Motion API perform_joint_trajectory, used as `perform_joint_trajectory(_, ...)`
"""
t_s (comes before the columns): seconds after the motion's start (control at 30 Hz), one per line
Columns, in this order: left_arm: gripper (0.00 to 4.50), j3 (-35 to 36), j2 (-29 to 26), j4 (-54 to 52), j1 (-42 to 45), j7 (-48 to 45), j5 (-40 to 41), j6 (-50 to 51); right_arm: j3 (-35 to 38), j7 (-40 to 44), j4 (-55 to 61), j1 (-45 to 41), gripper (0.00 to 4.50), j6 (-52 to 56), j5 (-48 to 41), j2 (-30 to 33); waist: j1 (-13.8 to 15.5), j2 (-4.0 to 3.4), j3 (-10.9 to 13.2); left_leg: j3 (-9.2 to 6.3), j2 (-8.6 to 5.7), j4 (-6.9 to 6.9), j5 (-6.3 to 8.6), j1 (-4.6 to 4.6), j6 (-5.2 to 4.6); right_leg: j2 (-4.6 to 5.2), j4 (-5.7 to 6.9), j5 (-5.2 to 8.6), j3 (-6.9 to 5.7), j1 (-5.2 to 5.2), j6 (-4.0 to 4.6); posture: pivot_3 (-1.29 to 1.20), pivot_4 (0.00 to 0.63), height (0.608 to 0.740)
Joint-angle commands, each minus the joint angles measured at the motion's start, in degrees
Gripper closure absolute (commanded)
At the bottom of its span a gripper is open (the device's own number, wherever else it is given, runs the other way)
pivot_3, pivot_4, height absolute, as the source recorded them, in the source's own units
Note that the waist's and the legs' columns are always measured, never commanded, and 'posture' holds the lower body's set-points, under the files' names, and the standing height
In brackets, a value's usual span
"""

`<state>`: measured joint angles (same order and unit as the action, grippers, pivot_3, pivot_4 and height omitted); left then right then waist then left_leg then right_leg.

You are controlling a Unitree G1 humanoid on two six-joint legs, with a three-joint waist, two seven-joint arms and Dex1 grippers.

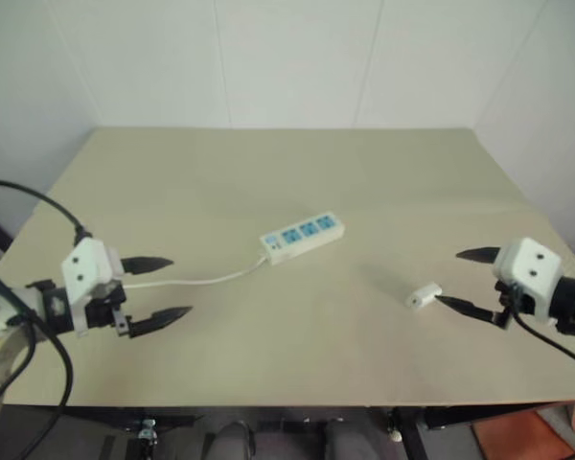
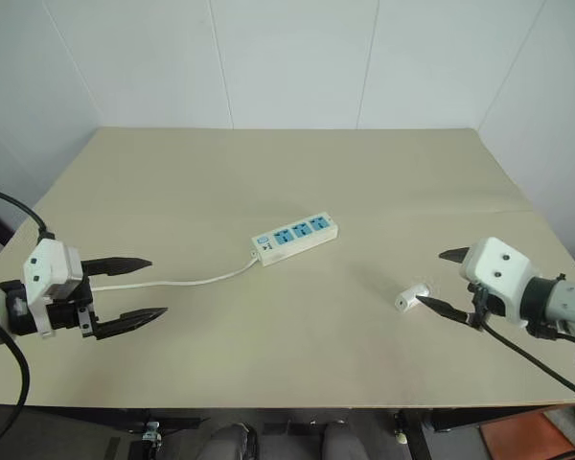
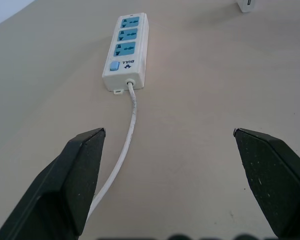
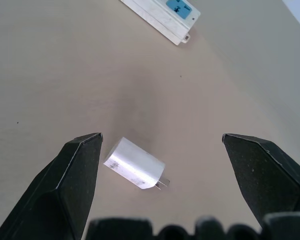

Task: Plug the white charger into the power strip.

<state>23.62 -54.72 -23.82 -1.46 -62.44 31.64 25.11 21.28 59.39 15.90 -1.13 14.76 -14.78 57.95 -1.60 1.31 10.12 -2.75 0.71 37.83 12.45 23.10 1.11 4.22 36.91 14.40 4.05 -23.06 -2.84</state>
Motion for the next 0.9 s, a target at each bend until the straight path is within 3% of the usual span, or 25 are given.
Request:
perform_joint_trajectory(0.03, 0.04, 0.04, -0.05, 0.13, 1.32, -0.01, 0.3, -1.28, 3.08, -0.3, 2.19, 0.43, 0.0, 0.54, -0.9, 1.08, 0.0, 0.0, 0.0, 0.0, 0.0, 0.0, 0.0, 0.0, 0.0, 0.0, 0.0, 0.0, 0.0, 0.0, 0.0, 0.0, 0.15, 0.74)
perform_joint_trajectory(0.3, 0.04, -2.44, 0.78, 2.47, 3.68, 0.95, -0.97, -2.79, 4.44, -0.4, 3.57, 1.43, 0.0, 1.3, -1.19, 0.97, 0.03, 0.0, 0.0, 0.0, 0.0, 0.0, 0.0, 0.0, 0.0, 0.0, 0.0, 0.0, 0.0, 0.0, 0.0, 0.0, 0.15, 0.74)
perform_joint_trajectory(0.43, 0.04, -8.56, 3.86, 7.34, 9.79, 6.85, -6.24, -2.98, 4.0, -0.7, 3.78, 1.1, 0.0, 1.35, -1.08, 0.67, 0.29, 0.0, -0.01, 0.0, -0.03, 0.0, 0.0, -0.06, 0.0, 0.0, 0.02, 0.0, 0.01, 0.06, -0.01, 0.0, 0.15, 0.74)
perform_joint_trajectory(0.57, 0.04, -19.47, 9.84, 15.66, 18.89, 9.78, -13.49, -4.61, 2.13, -1.44, 3.56, -0.79, 0.0, 1.06, -0.94, 0.25, 0.73, 0.02, -0.01, -0.06, -0.09, 0.02, -0.01, -0.11, 0.0, 0.0, -0.01, -0.04, 0.0, 0.19, -0.07, 0.0, 0.15, 0.74)
perform_joint_trajectory(0.73, 0.04, -27.6, 18.3, 27.51, 27.04, 10.42, -17.54, -5.64, 0.87, -2.49, 3.64, -2.7, 0.0, 0.9, -0.61, -0.4, 0.8, 0.07, -0.03, -0.11, -0.16, 0.03, 0.0, 0.02, 0.0, 0.04, -0.01, -0.07, 0.0, 0.1, -0.1, 0.0, 0.15, 0.74)
perform_joint_trajectory(0.87, 0.04, -32.52, 25.54, 43.48, 34.89, 14.61, -23.96, -8.74, 0.06, -3.5, 4.57, -3.08, 0.0, 0.89, -0.64, -1.15, 0.8, 0.08, -0.03, -0.15, -0.27, 0.03, -0.01, 0.07, -0.01, 0.1, 0.1, -0.08, 0.0, 0.01, -0.1, 0.0, 0.15, 0.74)
perform_joint_trajectory(0.9, 0.21, -33.61, 27.46, 48.71, 37.24, 17.26, -26.36, -9.82, 0.07, -3.69, 4.9, -3.02, 0.0, 0.89, -0.7, -1.27, 0.82, 0.09, -0.03, -0.18, -0.29, 0.05, -0.01, 0.05, -0.02, 0.1, 0.1, -0.1, -0.01, 0.05, -0.12, 0.0, 0.15, 0.74)
